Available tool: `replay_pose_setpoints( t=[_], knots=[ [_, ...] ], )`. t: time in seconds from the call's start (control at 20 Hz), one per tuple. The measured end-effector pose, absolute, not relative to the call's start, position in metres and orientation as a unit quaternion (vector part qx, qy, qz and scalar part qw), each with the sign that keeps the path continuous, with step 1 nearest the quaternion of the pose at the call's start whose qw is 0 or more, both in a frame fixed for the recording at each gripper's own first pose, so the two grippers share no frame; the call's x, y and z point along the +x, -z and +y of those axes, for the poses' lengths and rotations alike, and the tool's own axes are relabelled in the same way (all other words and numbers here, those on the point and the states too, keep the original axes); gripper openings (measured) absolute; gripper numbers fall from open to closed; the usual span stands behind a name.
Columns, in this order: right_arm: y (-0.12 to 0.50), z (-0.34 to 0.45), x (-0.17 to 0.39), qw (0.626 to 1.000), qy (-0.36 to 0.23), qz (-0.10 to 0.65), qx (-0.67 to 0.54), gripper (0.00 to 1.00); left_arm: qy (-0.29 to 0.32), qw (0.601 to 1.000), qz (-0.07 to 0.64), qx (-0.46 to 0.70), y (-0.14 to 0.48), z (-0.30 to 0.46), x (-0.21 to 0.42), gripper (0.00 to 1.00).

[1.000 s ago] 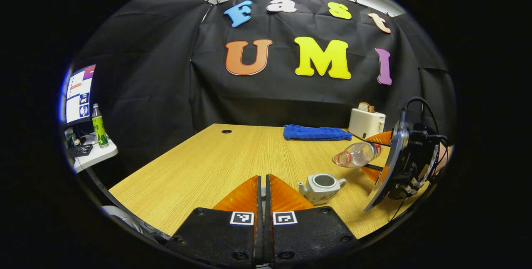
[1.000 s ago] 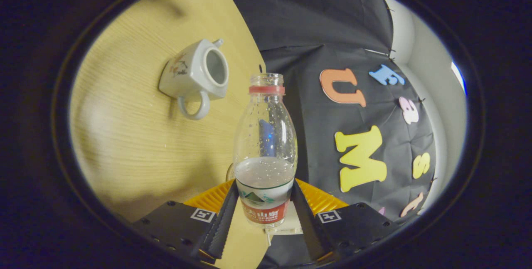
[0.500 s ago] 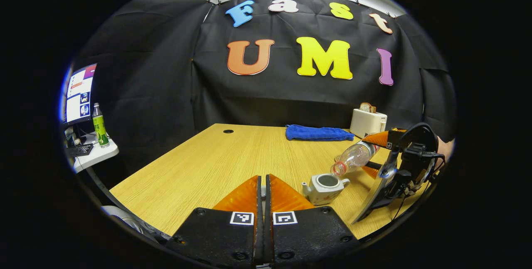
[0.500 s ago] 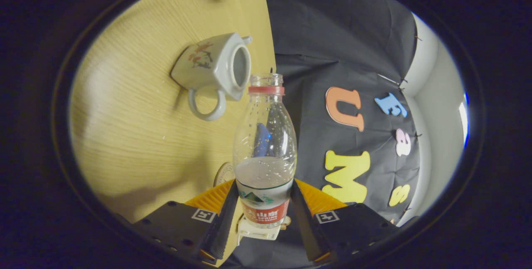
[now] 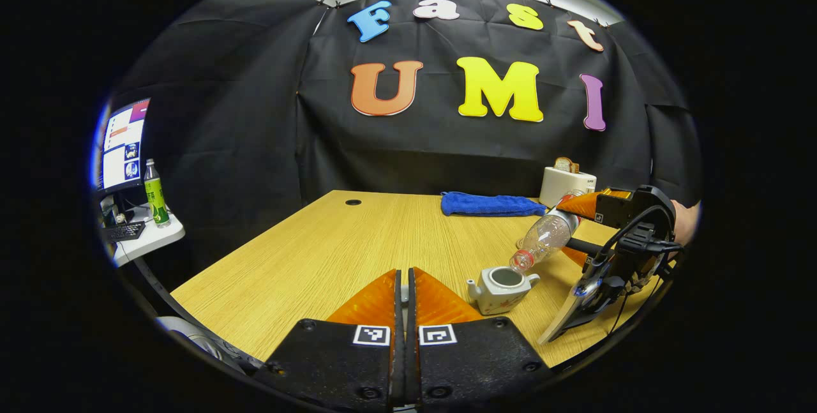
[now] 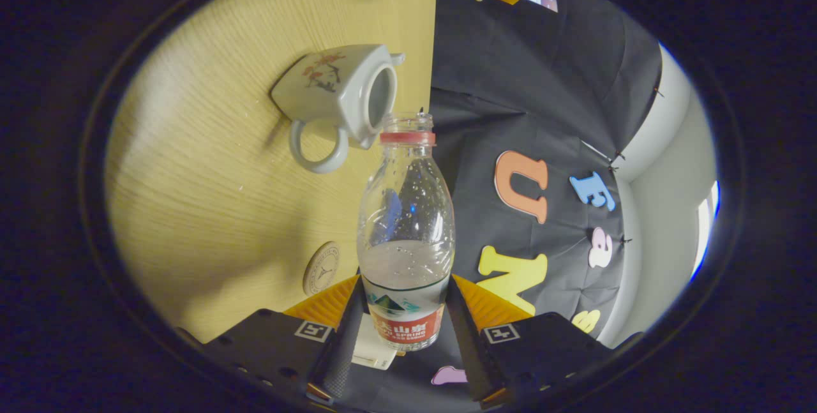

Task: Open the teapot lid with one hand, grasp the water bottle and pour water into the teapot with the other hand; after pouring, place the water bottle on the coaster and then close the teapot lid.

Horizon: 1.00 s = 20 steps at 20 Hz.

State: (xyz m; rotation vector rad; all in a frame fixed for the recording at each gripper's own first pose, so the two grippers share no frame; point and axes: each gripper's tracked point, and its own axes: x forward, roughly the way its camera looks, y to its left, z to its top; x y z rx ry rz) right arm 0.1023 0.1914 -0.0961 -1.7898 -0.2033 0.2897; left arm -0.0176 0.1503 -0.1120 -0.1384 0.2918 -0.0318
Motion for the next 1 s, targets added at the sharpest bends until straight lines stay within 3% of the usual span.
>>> replay_pose_setpoints(
  t=[1.0],
  knots=[
    [0.058,0.209,0.098,0.508,-0.085,-0.173,-0.840,0.72,0.013,0.988,0.134,-0.075,0.108,0.150,-0.018,0.02]
  ],
)
